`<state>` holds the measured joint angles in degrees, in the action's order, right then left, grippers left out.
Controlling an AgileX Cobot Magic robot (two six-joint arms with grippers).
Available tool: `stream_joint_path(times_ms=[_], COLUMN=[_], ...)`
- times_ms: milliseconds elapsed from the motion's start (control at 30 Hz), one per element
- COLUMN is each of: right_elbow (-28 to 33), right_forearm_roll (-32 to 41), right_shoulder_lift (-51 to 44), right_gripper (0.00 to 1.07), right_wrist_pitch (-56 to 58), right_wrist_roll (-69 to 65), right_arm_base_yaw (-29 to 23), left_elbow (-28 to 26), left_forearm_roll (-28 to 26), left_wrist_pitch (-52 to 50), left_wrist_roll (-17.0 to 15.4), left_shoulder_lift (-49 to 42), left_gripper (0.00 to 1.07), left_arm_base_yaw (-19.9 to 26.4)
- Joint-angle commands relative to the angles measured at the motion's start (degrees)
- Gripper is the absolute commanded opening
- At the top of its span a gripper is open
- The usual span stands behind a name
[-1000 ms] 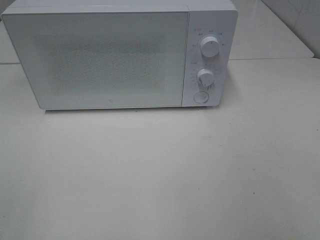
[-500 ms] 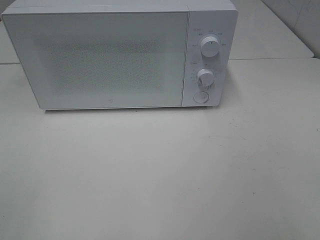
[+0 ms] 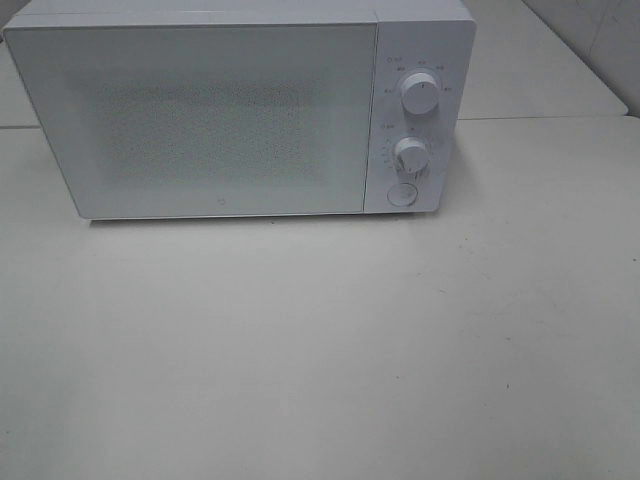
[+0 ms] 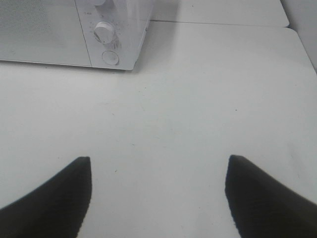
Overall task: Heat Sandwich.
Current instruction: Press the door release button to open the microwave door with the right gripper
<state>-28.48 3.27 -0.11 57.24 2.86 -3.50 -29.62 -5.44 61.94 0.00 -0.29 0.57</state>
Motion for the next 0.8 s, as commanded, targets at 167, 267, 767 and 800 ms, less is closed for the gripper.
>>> stream_joint_path(times_ms=[167, 267, 767, 800], right_elbow=[0.1, 0.1, 0.1, 0.1], right_forearm_roll=[0.7, 0.7, 0.7, 0.7], right_shoulder_lift=[-1.7, -1.7, -1.7, -1.7], right_gripper=[0.74, 0.74, 0.74, 0.74], right_wrist_pitch=[-0.2, -0.2, -0.2, -0.2], right_wrist_roll=[0.5, 0.5, 0.5, 0.5], right_arm_base_yaw=[5.7, 6.1, 6.1, 6.1], left_elbow=[0.2, 0.2, 0.2, 0.2], left_forearm_roll=[-0.3, -0.3, -0.3, -0.3], left_wrist_pitch=[-0.8, -0.8, -0.8, -0.8], left_wrist_roll=[0.0, 0.0, 0.0, 0.0], left_shoulder_lift=[-0.4, -0.4, -0.4, -0.4], left_gripper=[0.76, 0.76, 0.76, 0.76], left_arm_base_yaw=[0.1, 0.1, 0.1, 0.1])
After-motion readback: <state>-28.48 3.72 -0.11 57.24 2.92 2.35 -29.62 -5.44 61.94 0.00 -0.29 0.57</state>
